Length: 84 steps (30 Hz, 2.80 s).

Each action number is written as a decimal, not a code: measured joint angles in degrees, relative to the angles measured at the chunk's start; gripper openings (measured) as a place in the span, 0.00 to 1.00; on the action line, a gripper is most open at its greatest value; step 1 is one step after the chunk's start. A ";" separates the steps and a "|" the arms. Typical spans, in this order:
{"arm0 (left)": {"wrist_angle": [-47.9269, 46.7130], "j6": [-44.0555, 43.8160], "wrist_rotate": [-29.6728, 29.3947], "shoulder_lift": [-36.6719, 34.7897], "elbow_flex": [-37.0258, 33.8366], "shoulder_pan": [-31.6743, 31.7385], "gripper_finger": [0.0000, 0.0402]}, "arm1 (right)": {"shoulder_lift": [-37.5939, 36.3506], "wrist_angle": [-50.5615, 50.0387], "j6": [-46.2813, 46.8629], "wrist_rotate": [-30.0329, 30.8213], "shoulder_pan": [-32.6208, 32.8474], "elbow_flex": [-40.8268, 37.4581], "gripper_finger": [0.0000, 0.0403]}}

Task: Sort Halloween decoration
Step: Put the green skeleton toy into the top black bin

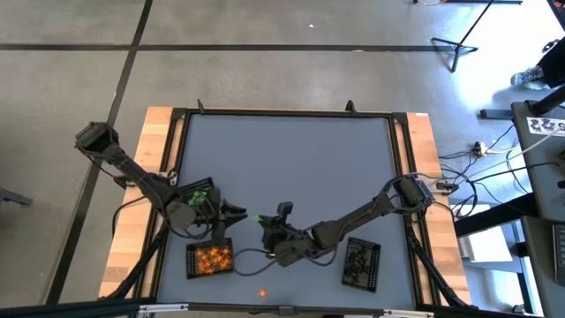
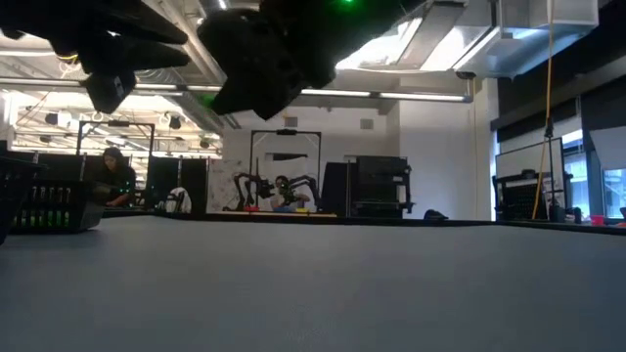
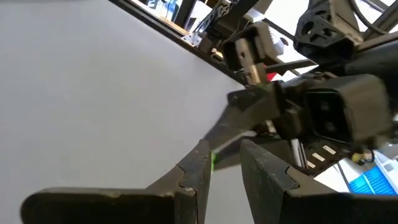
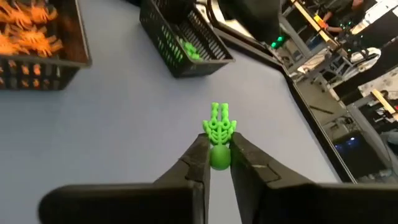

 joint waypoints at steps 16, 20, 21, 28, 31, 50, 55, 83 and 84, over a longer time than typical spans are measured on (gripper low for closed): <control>-3.68 -2.64 9.06 0.00 0.00 7.13 0.20 | 0.00 2.45 -2.77 1.05 -0.29 0.04 0.09; -3.67 -2.86 9.70 0.00 0.00 7.11 0.20 | 0.00 3.15 -2.94 1.44 -0.80 0.04 0.08; -3.68 -2.86 9.70 0.00 0.00 7.07 0.20 | 0.00 3.24 -2.90 1.42 -0.90 0.04 0.08; -3.67 -3.04 9.70 0.00 0.00 6.96 0.20 | 0.00 4.00 -2.90 0.97 -1.98 0.04 0.08; -3.66 -3.04 9.70 0.00 0.00 6.96 0.20 | 0.00 4.71 -2.95 0.35 -2.41 0.04 0.08; -6.88 -4.36 9.39 0.00 0.00 6.96 0.20 | 0.00 7.69 -4.63 -1.73 -3.32 0.04 0.08; -8.57 -5.86 9.65 0.00 0.00 6.96 0.20 | 0.00 8.12 -4.65 -1.64 -3.43 0.11 0.08; -5.87 -4.33 9.43 0.02 -0.07 6.92 0.20 | -0.09 11.62 -5.98 -4.57 -4.22 0.11 0.08; -5.83 -4.33 9.42 0.02 -0.07 6.92 0.20 | -0.09 11.45 -5.98 -4.59 -4.22 0.11 0.08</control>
